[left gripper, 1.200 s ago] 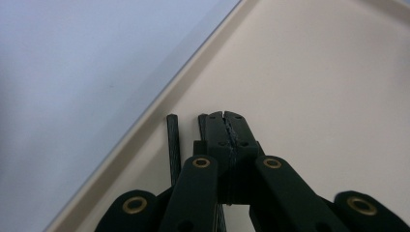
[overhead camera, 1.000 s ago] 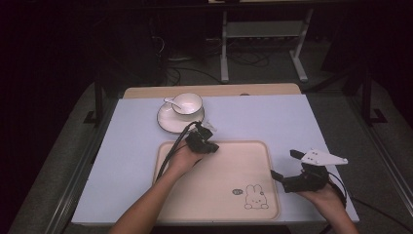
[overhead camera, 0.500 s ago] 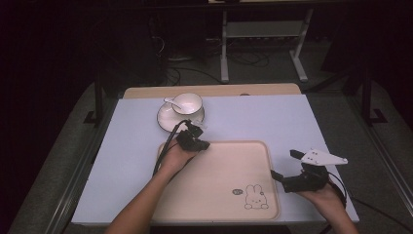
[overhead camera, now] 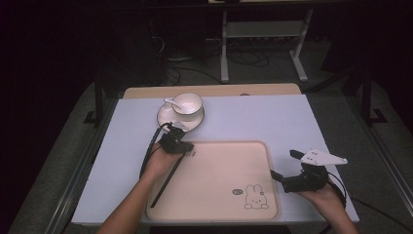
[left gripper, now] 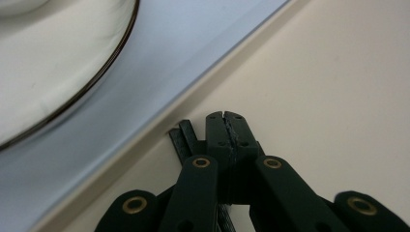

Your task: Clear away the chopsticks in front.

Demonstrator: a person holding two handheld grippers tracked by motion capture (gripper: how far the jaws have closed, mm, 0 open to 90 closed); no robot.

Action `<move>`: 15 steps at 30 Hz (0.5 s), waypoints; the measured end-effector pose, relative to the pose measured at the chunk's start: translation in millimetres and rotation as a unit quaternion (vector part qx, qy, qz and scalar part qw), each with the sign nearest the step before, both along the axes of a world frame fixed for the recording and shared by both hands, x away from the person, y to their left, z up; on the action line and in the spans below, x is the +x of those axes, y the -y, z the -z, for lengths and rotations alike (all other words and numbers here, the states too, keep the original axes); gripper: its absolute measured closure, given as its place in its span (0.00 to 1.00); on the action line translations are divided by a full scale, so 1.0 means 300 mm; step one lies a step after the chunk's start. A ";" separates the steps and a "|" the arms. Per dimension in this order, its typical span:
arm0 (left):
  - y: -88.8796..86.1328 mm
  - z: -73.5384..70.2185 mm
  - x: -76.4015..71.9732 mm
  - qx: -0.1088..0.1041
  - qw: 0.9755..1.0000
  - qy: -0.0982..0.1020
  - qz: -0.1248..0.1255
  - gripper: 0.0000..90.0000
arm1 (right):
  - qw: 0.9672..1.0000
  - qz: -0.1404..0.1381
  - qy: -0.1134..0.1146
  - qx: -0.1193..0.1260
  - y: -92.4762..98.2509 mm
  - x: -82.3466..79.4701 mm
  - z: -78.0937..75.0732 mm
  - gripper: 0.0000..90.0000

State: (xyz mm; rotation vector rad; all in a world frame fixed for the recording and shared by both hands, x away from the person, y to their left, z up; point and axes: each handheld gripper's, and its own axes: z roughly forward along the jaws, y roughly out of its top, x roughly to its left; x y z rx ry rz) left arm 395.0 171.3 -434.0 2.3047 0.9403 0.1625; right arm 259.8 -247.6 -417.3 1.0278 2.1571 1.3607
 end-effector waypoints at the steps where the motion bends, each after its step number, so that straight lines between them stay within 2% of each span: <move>1: -0.011 0.000 -0.005 -0.001 1.000 -0.001 -0.004 1.00 | 1.000 0.000 0.000 0.000 0.000 0.000 0.000 0.00; 15: -0.113 -0.001 -0.046 -0.002 1.000 -0.003 -0.027 1.00 | 1.000 0.000 0.000 0.000 -0.002 0.000 0.001 0.00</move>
